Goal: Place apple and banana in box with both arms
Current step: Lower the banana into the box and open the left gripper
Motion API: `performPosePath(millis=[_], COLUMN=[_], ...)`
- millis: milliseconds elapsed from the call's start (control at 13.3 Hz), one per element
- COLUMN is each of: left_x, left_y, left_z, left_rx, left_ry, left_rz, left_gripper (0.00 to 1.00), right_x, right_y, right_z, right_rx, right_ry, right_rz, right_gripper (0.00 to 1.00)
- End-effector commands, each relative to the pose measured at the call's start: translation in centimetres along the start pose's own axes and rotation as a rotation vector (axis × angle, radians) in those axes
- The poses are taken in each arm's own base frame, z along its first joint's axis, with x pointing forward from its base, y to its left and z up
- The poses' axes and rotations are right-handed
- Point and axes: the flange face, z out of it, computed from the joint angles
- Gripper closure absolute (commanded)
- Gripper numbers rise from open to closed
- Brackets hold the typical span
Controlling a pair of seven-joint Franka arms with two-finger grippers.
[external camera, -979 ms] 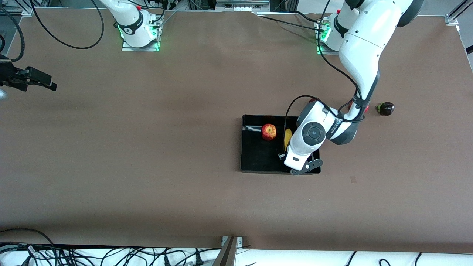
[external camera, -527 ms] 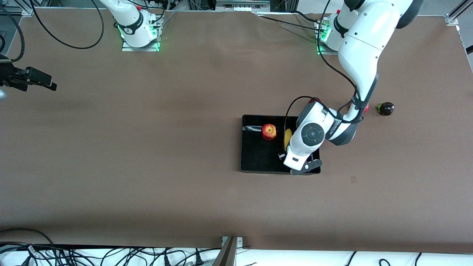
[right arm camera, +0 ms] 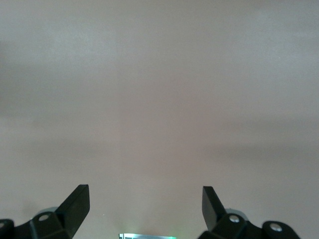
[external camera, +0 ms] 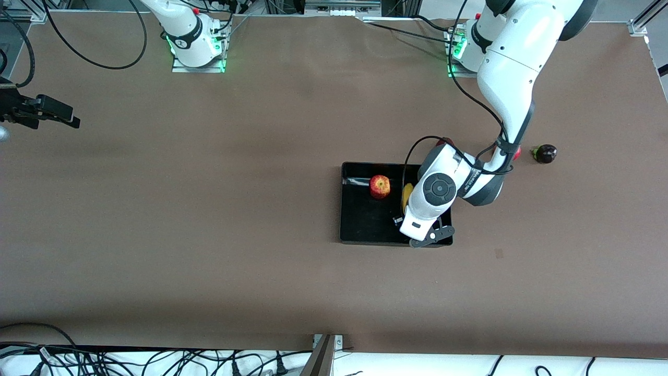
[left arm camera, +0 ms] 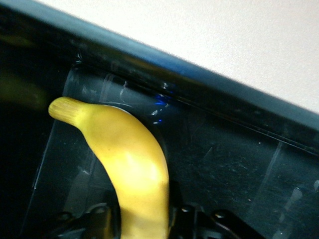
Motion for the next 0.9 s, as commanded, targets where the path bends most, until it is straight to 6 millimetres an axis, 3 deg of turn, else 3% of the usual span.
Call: performPosePath(millis=[0, 226, 377, 678, 829], left_x=[0.5, 0.6, 0.3, -0.8, -1.2], left_y=[0.3, 0.4, 0.6, 0.9, -0.1], left_z=[0.4, -0.6, -2.4, -10.1, -14.6], left_rx=[0.015, 0.014, 0.029, 0.065, 0.081], left_ry=[0.022, 0.025, 0.013, -0.008, -0.042], left_rz=[0.006, 0.0, -0.002, 0.0, -0.013], left_gripper=[0.0, 0.0, 0.0, 0.0, 0.0], right_x=[0.1, 0.1, 0.1, 0.1, 0.1], right_y=[-0.2, -0.2, -0.2, -0.2, -0.2], right_z=[-0.5, -0.5, -0.5, -0.5, -0.4], right_rx=[0.008, 0.008, 0.008, 0.008, 0.008], right_ry=[0.006, 0.007, 0.006, 0.007, 0.004], right_rz=[-0.001, -0.001, -0.001, -0.001, -0.001], right_gripper=[0.0, 0.0, 0.0, 0.0, 0.0])
